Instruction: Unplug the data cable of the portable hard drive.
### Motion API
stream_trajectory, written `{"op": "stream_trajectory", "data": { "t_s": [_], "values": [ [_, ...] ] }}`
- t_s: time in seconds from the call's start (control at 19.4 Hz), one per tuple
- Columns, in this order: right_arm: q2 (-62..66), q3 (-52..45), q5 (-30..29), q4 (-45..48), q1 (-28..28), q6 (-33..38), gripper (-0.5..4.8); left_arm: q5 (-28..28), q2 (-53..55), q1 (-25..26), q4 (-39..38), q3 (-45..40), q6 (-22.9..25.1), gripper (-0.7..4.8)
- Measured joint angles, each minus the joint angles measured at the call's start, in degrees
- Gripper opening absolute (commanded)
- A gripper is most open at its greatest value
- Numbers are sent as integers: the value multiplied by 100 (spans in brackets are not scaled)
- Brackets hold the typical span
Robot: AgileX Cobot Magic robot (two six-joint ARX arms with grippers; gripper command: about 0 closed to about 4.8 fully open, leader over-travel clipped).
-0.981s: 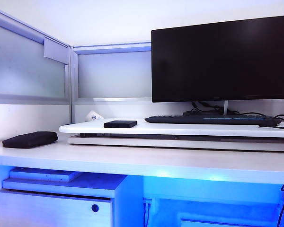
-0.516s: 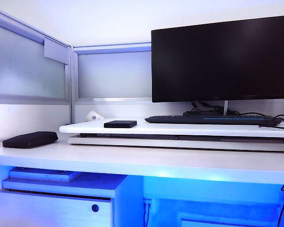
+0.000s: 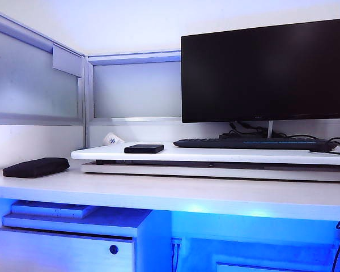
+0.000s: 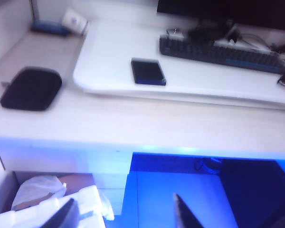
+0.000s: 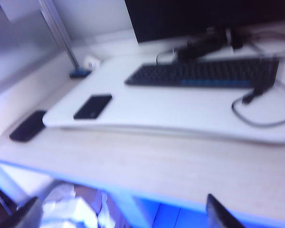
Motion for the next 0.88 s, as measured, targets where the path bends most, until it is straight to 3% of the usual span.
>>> {"op": "stream_trajectory", "data": {
  "t_s": [0.15, 0.31, 0.52, 0.62, 0.88],
  "values": [
    [-2, -343, -42, 20, 0, -2, 420, -448, -136, 0, 162, -238, -92, 167],
    [-2, -662, -42, 76, 0, -2, 417, -981, -144, 2, 553, -343, -468, 168],
    [-4, -1088, 151, 566, 0, 17, 398, -984, -138, 2, 1432, -1423, -730, 169],
    [-361, -1464, 195, 772, 0, 238, 384, -492, -146, 0, 1941, -1794, -671, 170],
    [-715, -1825, 66, 870, 2, 660, 371, -358, -527, 0, 1281, -2002, -308, 169]
  ]
}}
